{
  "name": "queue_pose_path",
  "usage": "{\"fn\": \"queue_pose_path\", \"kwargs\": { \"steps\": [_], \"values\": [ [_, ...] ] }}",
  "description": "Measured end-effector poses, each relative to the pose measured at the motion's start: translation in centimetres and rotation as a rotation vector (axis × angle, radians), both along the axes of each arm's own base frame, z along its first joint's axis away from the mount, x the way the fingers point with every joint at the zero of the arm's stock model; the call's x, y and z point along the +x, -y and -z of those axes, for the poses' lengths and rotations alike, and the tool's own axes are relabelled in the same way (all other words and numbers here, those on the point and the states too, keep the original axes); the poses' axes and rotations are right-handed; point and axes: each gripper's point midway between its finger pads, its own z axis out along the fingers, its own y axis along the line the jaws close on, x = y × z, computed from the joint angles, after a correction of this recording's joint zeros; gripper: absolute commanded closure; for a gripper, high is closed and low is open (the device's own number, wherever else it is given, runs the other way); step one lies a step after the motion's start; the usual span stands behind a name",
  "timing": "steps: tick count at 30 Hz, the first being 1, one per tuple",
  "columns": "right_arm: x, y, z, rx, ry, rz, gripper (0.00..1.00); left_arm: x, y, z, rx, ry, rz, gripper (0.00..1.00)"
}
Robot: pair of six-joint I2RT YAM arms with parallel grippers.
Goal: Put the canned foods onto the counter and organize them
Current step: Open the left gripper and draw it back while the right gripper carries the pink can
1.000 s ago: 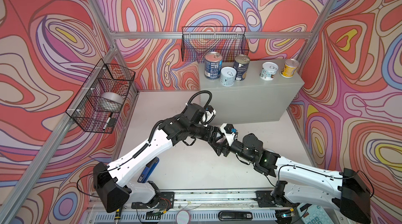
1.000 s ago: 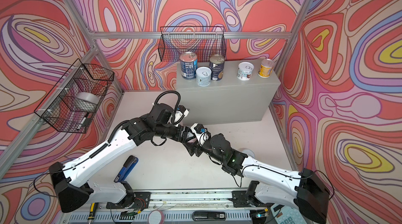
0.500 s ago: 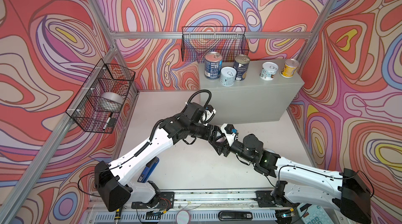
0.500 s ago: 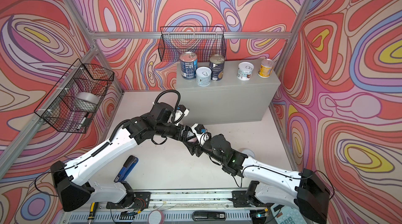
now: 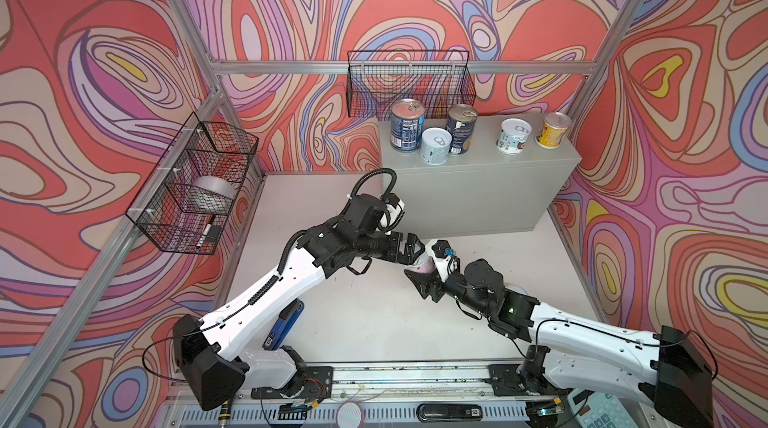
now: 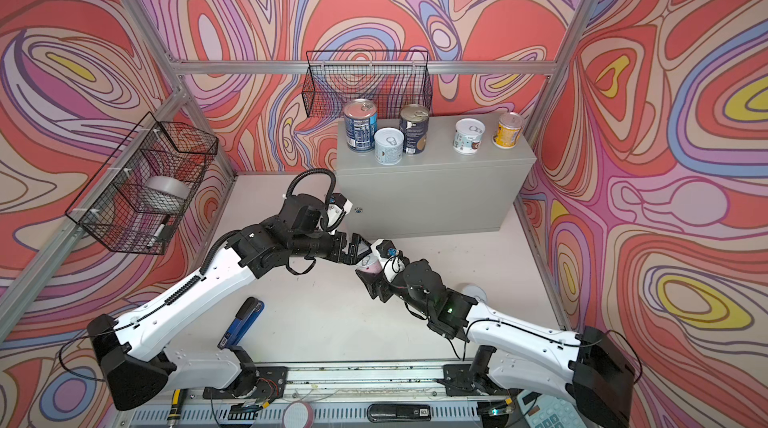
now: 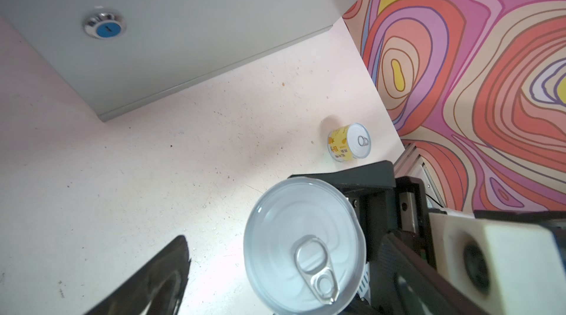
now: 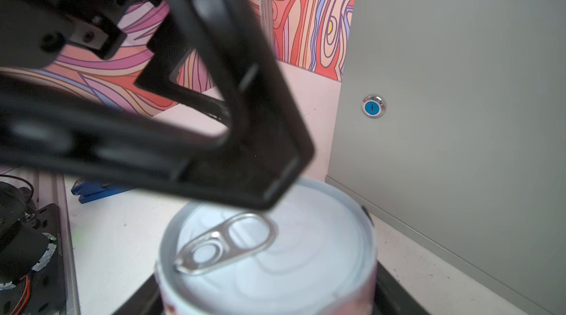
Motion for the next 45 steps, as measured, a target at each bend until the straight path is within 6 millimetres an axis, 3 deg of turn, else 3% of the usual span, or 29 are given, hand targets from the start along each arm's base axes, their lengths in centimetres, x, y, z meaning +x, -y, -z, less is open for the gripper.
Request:
{"fn": "queue_pose_path", "kwargs": {
  "steps": [4, 9, 19, 36, 45],
  "values": [
    [-0.2, 0.6, -1.0, 0.019, 0.013, 0.012, 0.46, 0.5, -1.1, -0.1, 0.012, 0.021, -0.046, 0.00],
    [-0.4, 1.6, -2.3, 0.051, 0.024, 0.042, 0.45, 1.3, -3.0, 1.4, 0.064, 0.032, -0.122, 0.00],
    [0.0, 5.1, -2.8, 0.071, -0.001, 0.187, 0.45, 0.9, -5.8, 3.7, 0.081, 0.142, -0.192, 0.00],
    [1.1, 10.1, -1.8, 0.034, -0.041, 0.452, 0.43, 1.8, -6.0, 13.0, 0.092, 0.272, -0.176, 0.00],
    [1.8, 11.2, -3.8, 0.040, -0.021, 0.531, 0.41, 0.0, -4.5, 15.9, 0.039, 0.379, 0.002, 0.00]
  ]
}}
